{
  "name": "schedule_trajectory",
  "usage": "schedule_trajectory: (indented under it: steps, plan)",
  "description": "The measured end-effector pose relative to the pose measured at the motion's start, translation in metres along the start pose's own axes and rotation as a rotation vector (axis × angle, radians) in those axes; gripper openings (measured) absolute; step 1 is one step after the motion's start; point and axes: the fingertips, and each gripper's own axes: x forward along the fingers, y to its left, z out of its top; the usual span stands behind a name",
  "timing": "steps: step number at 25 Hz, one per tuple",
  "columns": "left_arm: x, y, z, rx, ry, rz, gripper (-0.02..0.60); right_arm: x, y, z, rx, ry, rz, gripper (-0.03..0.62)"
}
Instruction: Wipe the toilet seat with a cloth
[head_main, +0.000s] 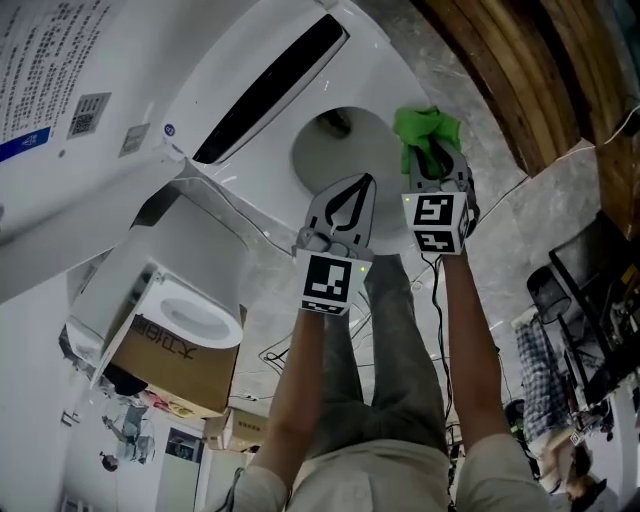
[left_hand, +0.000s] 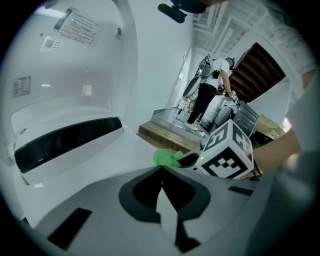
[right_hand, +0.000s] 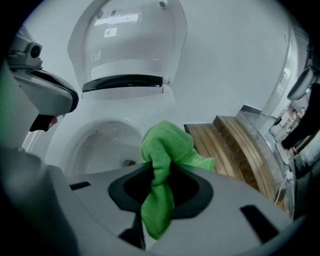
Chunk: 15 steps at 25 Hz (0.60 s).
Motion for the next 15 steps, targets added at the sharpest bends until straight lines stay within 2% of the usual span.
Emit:
schedule_trajectory:
  steps: [15]
  plan:
    - [-0.007, 0.031, 0.013, -0.028, -0.039, 0.039, 0.012, 0.023, 0.008, 0.041, -0.092, -0.029, 0.029, 0.097]
